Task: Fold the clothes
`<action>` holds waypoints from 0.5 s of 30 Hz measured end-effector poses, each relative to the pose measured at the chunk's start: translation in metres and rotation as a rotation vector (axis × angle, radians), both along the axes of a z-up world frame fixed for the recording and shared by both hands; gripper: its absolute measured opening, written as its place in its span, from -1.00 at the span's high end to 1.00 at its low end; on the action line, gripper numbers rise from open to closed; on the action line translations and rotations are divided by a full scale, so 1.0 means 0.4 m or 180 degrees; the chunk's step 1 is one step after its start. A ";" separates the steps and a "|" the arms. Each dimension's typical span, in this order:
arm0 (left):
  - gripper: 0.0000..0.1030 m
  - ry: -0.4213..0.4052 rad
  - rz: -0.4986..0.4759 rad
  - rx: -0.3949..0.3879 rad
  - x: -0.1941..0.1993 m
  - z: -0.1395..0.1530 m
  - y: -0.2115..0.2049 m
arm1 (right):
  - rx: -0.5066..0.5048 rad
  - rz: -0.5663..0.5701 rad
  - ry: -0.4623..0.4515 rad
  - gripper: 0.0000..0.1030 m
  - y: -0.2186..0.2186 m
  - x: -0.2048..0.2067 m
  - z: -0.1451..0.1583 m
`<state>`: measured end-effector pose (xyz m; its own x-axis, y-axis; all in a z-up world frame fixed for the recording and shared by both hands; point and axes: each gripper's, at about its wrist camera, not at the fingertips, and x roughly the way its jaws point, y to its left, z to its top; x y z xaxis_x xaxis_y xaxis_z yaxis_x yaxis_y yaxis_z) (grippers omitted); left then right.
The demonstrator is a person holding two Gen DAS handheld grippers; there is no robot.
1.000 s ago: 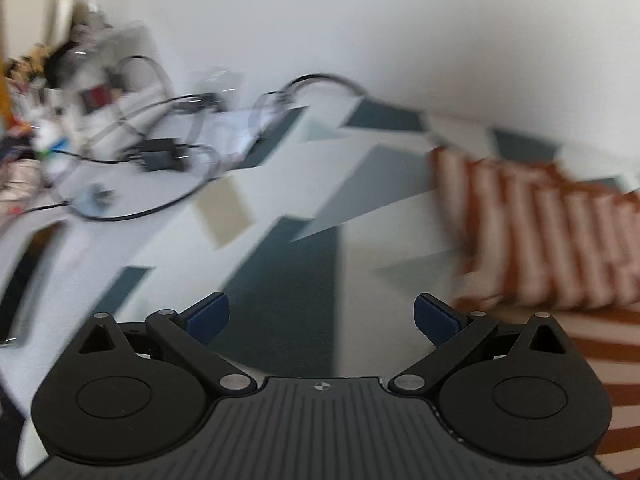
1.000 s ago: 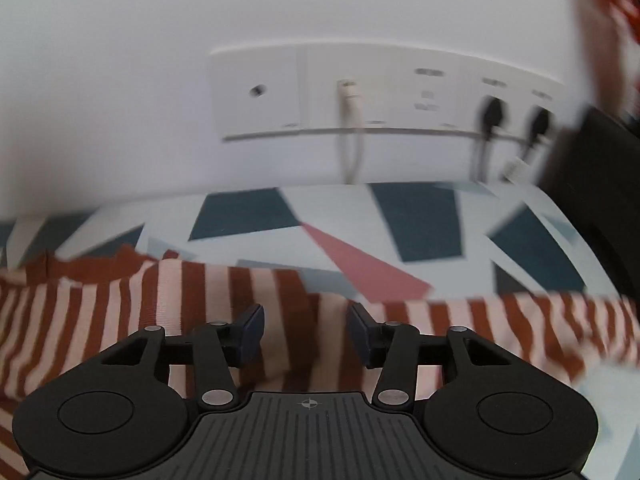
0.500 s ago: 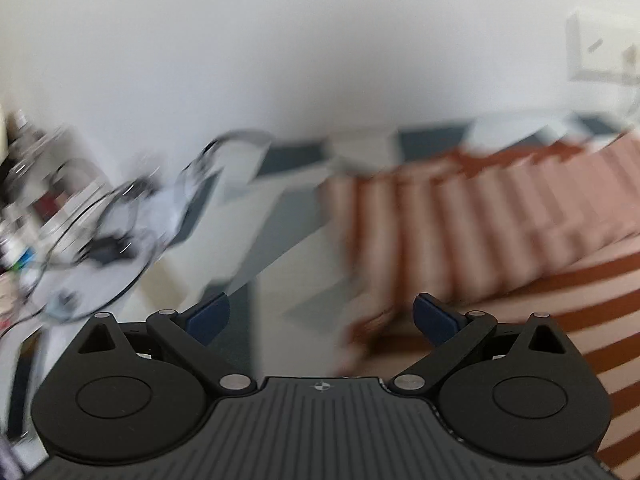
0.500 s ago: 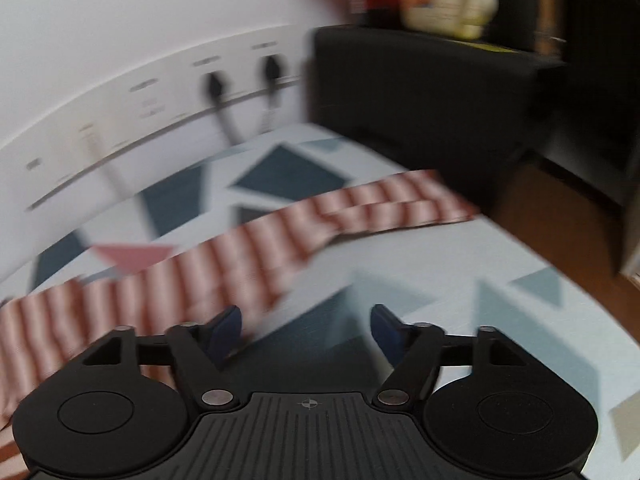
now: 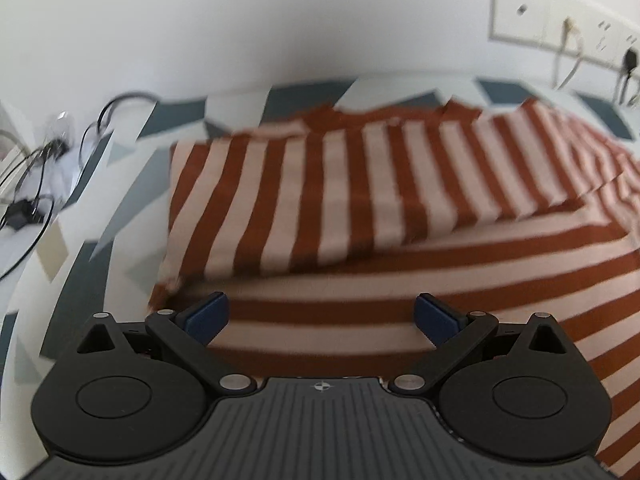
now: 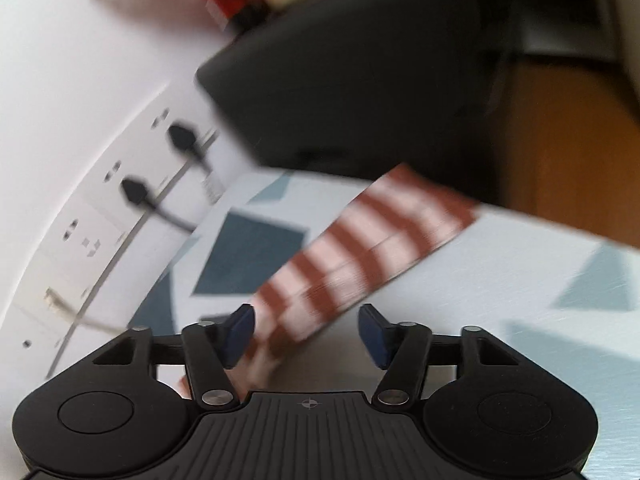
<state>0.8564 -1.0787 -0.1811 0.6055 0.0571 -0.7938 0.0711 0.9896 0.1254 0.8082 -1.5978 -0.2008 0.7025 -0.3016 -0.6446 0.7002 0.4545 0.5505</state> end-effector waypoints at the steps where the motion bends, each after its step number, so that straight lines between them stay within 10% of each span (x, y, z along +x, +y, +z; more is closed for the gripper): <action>1: -1.00 0.0002 0.0056 -0.0047 0.001 -0.002 0.010 | -0.0036 0.0006 -0.0001 -0.05 0.001 0.013 -0.002; 4: -1.00 0.0018 0.0108 -0.0084 0.006 -0.002 0.024 | -0.0105 -0.0108 0.0040 0.86 -0.007 0.033 -0.008; 15: -1.00 0.0064 0.0201 -0.0141 0.014 -0.004 0.016 | -0.0204 -0.0673 0.0069 0.83 -0.039 -0.086 -0.024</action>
<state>0.8621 -1.0721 -0.1826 0.5856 0.0593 -0.8084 0.0102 0.9967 0.0805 0.7740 -1.6136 -0.2106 0.6055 -0.4815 -0.6336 0.7950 0.3299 0.5090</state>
